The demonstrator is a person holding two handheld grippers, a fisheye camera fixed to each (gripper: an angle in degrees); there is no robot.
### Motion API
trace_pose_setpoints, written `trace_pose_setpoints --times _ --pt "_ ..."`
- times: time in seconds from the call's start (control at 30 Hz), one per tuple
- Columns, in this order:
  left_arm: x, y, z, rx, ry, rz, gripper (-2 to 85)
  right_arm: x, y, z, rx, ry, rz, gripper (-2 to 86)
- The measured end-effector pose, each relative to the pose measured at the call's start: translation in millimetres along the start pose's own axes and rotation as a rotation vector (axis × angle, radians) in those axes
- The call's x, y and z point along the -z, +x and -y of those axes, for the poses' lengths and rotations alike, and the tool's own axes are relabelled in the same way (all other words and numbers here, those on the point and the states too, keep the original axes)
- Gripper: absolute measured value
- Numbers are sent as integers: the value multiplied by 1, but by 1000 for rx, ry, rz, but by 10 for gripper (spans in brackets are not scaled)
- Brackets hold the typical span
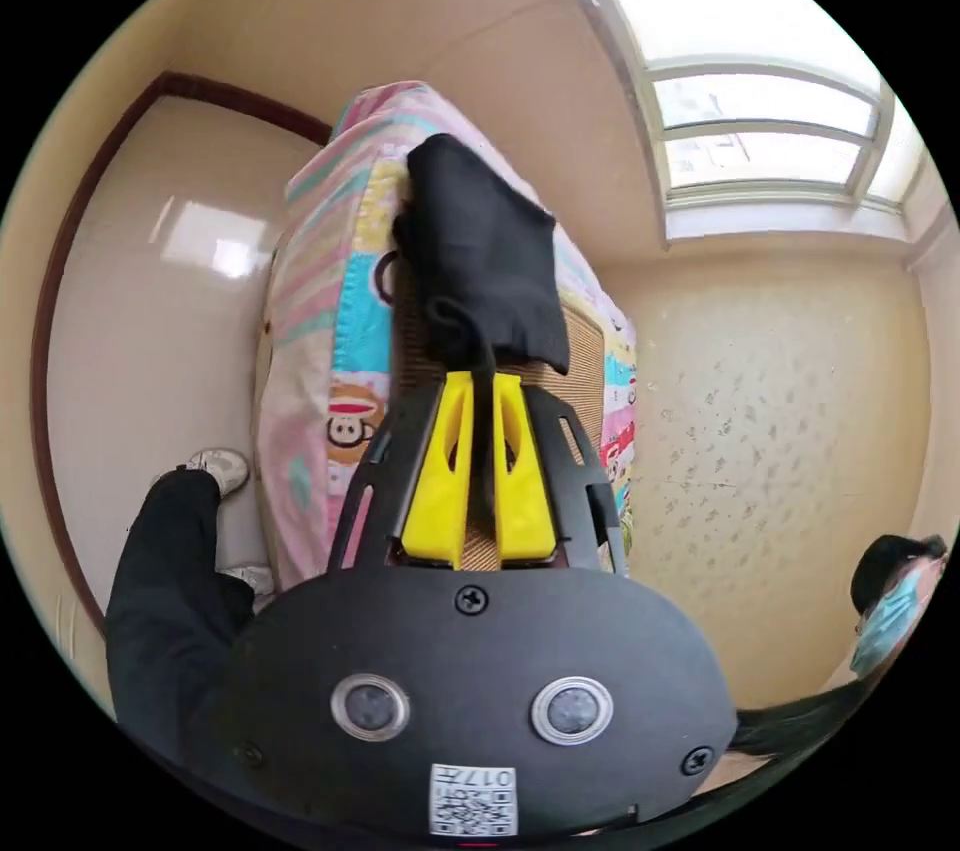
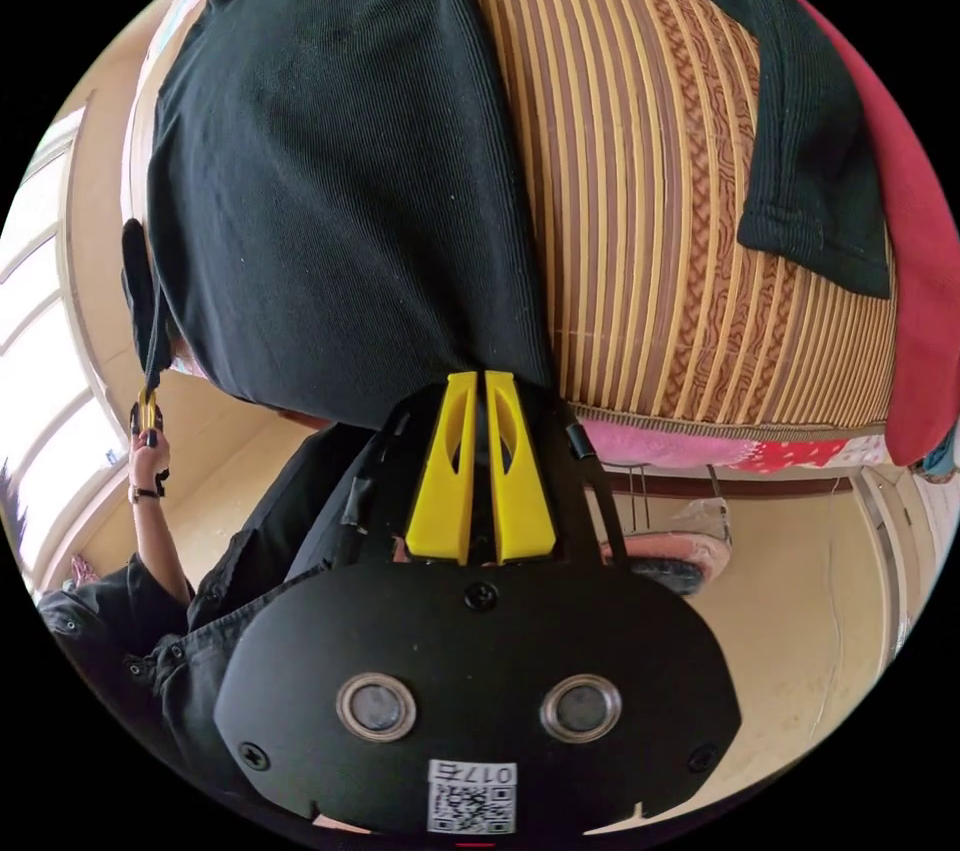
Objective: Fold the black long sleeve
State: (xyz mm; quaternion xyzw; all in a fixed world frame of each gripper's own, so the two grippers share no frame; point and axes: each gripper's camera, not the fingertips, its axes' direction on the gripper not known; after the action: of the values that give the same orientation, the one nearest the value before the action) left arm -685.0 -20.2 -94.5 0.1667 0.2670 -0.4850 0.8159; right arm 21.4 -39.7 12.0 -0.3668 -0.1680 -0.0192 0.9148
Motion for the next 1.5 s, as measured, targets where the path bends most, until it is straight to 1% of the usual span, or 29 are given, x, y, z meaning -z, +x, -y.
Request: trace_pose_setpoints --times 0.03,0.1,0.13,0.2,0.23,0.3,0.33,0.37,0.4,0.43,0.5,0.6,0.63,0.73,0.77,0.8,0.87,0.9,0.93,0.97,1.03,1.1,1.17,1.27,1.33,1.37,1.43,1.47,1.5 --pt "1 21 1 -67 17 -23 38 -1 0 -2 -4 -1 -10 11" --pt "-15 110 -7 -349 49 -160 39 -3 -5 -7 42 2 -60 12" --pt "-24 133 -13 -416 45 -203 39 -5 -9 -12 87 8 -98 13" --pt "-76 214 -63 -669 -8 -375 40 -7 -13 -20 132 22 -135 14" --pt "-92 231 -80 -717 -37 -409 40 -9 -12 -26 138 35 -140 15" --pt "-165 285 -167 -837 -246 -531 41 -10 -8 -35 115 60 -127 19" --pt "-183 295 -192 -867 -310 -554 42 -10 -5 -41 93 77 -107 21" --pt "-216 309 -245 -935 -439 -568 44 -9 -2 -44 85 82 -95 23" --pt "-243 314 -298 -1014 -560 -545 47 -7 3 -49 69 87 -67 26" --pt "-255 314 -323 -1046 -625 -517 51 -2 11 -54 35 94 -20 31" --pt "-284 296 -397 -1079 -866 -436 74 13 27 -65 -41 151 88 42" --pt "-272 259 -431 -1055 -962 -413 82 63 64 -99 -229 442 209 74" --pt "-269 251 -435 -1054 -972 -390 80 82 78 -112 -303 557 183 86" --pt "-262 216 -445 -1045 -1045 -253 78 107 94 -118 -346 729 27 118" --pt "-263 202 -447 -1038 -1077 -205 78 106 95 -112 -325 730 6 122" --pt "-265 189 -449 -1038 -1107 -148 77 98 96 -92 -264 672 -18 126" --pt "-270 171 -452 -1081 -1148 -29 73 69 96 -53 -187 454 -74 118" --pt "-273 159 -451 -1133 -1168 55 59 68 85 -46 -136 428 -204 102" --pt "-271 155 -448 -1151 -1170 51 48 79 72 -46 -64 397 -337 72" --pt "-268 150 -440 -1160 -1185 21 29 87 64 -51 -40 404 -402 57" --pt "-267 142 -426 -1143 -1227 25 11 126 36 -96 39 573 -606 48" --pt "-264 136 -411 -1153 -1242 57 2 138 30 -133 54 660 -674 45" --pt "-261 136 -403 -1174 -1234 91 -2 130 40 -160 22 675 -703 46" --pt "-258 135 -393 -1160 -1219 185 -4 76 96 -179 -126 514 -595 54" --pt "-255 131 -384 -1125 -1211 195 -6 28 159 -205 -410 420 -399 66" --pt "-254 130 -379 -1102 -1206 207 -6 21 173 -216 -499 426 -322 69" --pt "-253 130 -373 -1102 -1199 237 -7 -1 215 -274 -747 643 169 86" --pt "-251 132 -372 -1120 -1194 250 -7 -9 220 -288 -780 721 302 89" --pt "-251 133 -370 -1129 -1194 253 -8 -26 228 -308 -839 846 513 95"
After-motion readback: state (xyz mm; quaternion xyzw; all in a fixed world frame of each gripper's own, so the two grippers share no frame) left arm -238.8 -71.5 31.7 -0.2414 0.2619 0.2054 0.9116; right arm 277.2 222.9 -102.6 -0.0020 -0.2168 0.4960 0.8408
